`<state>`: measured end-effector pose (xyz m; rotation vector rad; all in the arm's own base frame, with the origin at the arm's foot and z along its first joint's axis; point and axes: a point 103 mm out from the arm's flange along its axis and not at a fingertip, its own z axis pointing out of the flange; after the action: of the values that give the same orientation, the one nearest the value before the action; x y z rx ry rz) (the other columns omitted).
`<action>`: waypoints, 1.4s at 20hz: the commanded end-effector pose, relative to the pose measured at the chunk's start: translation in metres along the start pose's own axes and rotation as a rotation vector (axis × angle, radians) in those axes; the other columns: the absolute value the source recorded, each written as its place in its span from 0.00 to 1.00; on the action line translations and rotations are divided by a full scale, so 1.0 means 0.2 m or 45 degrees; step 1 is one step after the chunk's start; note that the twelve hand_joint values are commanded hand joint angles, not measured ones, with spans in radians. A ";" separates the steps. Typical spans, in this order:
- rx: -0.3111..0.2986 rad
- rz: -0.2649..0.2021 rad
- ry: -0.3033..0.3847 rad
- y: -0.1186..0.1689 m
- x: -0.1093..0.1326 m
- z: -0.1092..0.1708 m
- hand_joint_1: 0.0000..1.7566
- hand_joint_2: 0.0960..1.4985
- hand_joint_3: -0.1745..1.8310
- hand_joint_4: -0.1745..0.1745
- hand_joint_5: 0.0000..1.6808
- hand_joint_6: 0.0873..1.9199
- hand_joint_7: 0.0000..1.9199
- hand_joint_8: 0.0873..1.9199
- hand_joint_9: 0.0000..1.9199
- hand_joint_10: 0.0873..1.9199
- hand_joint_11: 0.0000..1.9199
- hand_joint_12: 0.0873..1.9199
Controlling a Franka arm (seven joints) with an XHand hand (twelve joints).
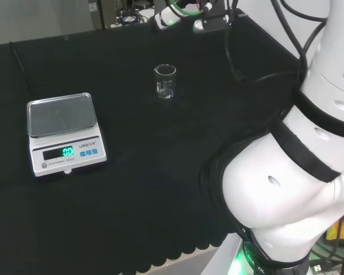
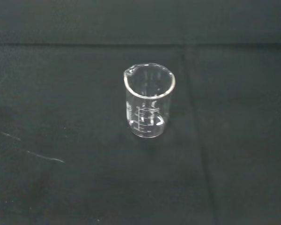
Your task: Pick up the beaker.
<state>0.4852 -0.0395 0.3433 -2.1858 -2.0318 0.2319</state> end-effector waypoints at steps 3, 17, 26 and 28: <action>0.088 -0.105 0.020 0.37 0.16 0.35 0.20 0.43 0.17 0.54 0.00 0.00 0.00 0.21 0.05 0.40 0.00 0.68; 0.177 -0.027 0.034 0.57 0.03 0.62 0.20 0.44 0.16 0.55 0.00 0.00 0.00 0.20 0.05 0.40 0.00 0.67; 0.226 0.008 0.037 0.72 -0.03 0.76 0.20 0.44 0.16 0.55 0.00 0.00 0.00 0.20 0.04 0.40 0.00 0.67; 0.229 0.009 0.032 0.76 -0.04 0.78 0.20 0.44 0.16 0.55 0.00 0.00 0.00 0.20 0.04 0.40 0.00 0.67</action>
<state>0.5835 -0.0476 0.1718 -2.0658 -1.9335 0.3574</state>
